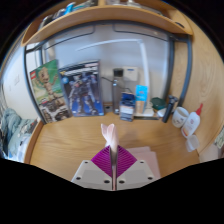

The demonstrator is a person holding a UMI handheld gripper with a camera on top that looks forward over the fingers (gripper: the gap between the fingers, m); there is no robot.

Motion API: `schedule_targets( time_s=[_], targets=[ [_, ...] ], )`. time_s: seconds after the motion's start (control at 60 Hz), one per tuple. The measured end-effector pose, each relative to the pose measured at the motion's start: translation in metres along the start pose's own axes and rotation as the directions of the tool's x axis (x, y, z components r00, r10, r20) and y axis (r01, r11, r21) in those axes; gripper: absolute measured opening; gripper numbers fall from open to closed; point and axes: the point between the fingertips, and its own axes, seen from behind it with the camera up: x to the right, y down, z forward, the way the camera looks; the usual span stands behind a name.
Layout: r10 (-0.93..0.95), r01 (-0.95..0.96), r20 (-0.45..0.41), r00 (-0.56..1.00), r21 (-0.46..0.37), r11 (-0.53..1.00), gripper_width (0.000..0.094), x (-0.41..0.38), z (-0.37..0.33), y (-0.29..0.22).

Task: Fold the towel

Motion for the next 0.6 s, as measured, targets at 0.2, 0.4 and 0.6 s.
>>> schedule_targets(
  time_s=[0.2, 0.4, 0.6],
  targets=[
    [0.022, -0.029, -0.087, 0.996, -0.084, 0.996, 0.0031, 0.109, 0.028, 0.042],
    [0.005, -0.021, -0.095, 0.995, -0.175, 0.984, 0.0357, 0.170, 0.055, 0.089],
    [0.017, -0.019, -0.027, 0.999, -0.099, 0.995, 0.0515, 0.169, 0.018, 0.051]
  ],
)
